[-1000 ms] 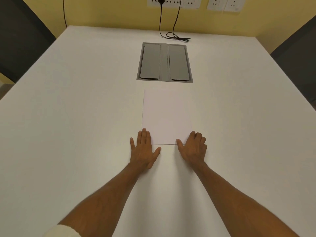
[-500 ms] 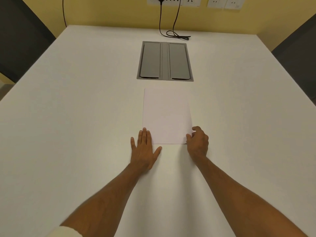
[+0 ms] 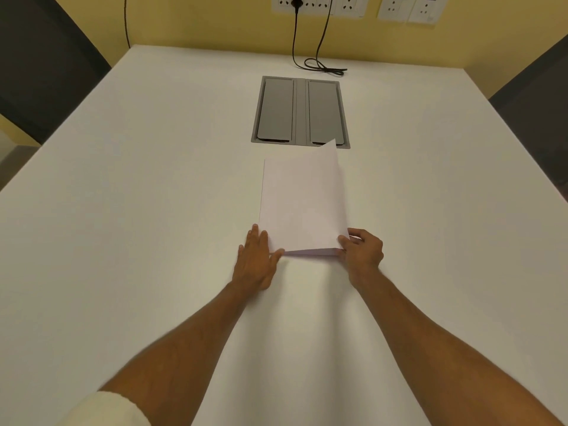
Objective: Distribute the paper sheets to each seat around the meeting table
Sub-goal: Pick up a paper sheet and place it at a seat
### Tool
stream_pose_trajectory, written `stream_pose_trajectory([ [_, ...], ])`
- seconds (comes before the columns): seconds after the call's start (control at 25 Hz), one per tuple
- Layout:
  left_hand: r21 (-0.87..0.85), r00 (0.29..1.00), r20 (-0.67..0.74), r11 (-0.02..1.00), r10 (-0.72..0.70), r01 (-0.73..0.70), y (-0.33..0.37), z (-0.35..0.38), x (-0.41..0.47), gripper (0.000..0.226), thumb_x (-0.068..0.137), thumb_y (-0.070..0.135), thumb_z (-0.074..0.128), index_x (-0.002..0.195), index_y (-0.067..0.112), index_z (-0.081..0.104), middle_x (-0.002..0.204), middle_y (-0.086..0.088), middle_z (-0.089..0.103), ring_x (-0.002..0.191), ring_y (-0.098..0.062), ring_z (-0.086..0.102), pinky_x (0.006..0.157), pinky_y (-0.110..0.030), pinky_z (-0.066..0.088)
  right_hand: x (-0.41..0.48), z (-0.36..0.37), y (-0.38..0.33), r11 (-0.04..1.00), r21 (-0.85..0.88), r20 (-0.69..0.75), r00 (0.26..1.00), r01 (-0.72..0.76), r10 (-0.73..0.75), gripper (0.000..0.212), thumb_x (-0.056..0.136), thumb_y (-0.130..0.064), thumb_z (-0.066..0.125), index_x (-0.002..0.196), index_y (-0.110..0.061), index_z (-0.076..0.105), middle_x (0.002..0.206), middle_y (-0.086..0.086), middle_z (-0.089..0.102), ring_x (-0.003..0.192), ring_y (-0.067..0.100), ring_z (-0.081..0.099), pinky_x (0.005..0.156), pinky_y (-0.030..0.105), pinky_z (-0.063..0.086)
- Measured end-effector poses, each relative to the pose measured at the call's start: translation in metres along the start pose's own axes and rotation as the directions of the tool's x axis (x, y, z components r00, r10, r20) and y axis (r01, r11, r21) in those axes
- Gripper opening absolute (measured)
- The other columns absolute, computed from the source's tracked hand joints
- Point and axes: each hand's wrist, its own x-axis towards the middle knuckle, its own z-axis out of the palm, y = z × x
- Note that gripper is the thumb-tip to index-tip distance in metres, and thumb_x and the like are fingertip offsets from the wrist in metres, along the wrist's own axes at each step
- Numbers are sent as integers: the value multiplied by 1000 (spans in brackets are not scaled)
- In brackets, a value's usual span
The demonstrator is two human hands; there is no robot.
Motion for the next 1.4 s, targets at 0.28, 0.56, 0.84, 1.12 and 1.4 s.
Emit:
stream_pose_trajectory([
  [0.28,-555,947,-80,803,-311,217,25,-47,-32,58,97,30,49,143,2,28,145,-21,39,131,-35,43,107,-41,40,-45,-35,-21,968,209,107,987,-139,118,29,78,11,69,106,3,64,99,18,65,77,24,66,51,23,57],
  [0.56,-899,907,163,320,-390,299,53,-99,-90,10,92,0,53,100,2,60,121,-20,61,93,-28,57,74,-36,49,-117,-89,-43,961,233,167,980,-150,112,29,81,11,66,109,8,60,107,23,64,87,31,66,76,36,54],
  [0.84,-909,954,189,326,-234,260,82,-117,-170,24,93,-2,51,116,-2,58,120,-17,60,99,-31,57,74,-39,52,-191,-161,-55,956,240,175,976,-170,129,35,83,10,63,117,12,56,113,24,62,96,32,62,79,37,52],
  [1.12,-881,969,241,408,-48,240,133,-104,-233,25,93,-1,52,117,-3,57,112,-15,60,97,-29,57,66,-33,53,-248,-245,-56,964,257,8,997,-72,73,31,83,9,63,114,8,60,118,25,63,96,32,60,79,39,52],
  [1.4,-829,930,344,508,132,235,210,-72,-294,24,92,-2,54,115,-5,57,98,-13,65,83,-22,61,59,-28,59,-295,-362,-47,933,361,-121,991,-11,58,29,84,12,61,113,10,58,113,27,63,95,32,61,82,40,52],
])
